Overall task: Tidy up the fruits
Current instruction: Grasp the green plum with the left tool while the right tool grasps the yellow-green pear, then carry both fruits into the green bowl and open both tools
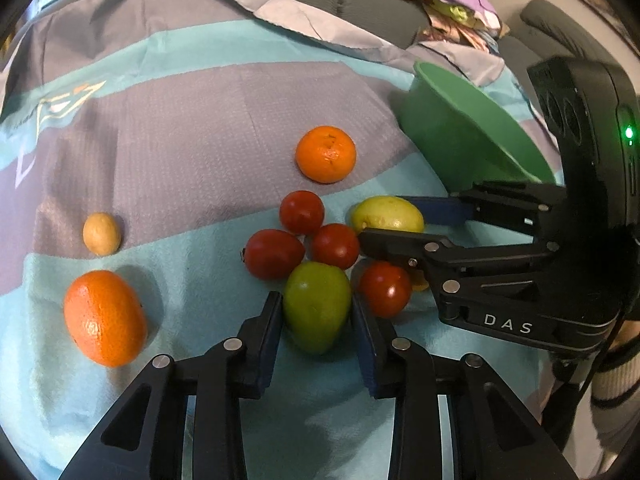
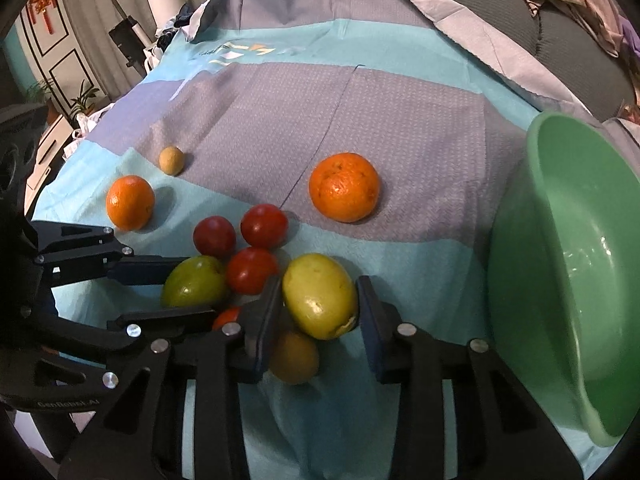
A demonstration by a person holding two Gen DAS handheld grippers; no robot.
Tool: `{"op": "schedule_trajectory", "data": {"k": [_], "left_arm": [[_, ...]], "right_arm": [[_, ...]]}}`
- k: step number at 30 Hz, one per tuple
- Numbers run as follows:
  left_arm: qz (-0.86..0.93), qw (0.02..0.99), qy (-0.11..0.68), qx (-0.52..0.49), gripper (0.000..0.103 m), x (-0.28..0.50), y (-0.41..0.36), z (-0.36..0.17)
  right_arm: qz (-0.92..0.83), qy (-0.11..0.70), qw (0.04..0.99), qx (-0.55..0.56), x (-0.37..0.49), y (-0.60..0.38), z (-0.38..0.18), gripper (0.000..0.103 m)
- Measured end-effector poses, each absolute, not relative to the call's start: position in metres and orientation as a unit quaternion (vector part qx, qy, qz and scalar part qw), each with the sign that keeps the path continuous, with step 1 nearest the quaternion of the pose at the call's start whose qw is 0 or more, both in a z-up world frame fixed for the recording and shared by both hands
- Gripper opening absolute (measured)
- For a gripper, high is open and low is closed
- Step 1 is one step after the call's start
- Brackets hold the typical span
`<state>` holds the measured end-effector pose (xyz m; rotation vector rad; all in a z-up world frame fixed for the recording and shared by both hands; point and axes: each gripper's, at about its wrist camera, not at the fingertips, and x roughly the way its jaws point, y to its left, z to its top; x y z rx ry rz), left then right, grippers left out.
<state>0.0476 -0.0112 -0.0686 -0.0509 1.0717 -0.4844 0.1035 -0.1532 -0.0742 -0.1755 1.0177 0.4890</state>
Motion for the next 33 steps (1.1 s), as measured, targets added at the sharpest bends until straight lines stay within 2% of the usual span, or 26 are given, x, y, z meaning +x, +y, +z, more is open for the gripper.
{"op": "schedule_trajectory", "data": {"k": [17,33], "left_arm": [[-0.203,0.865,0.45,-0.083,0.034,0.01,0.019,-0.02],[-0.273,0.872,0.405,-0.026,0.034,0.041,-0.067,0.018]], "right_arm": [[0.22,0.398,0.89,-0.013,0.053,-0.184,-0.012,0.037],[0.142,0.347,0.926,0.044,0.036,-0.271,0.012,0.037]]}}
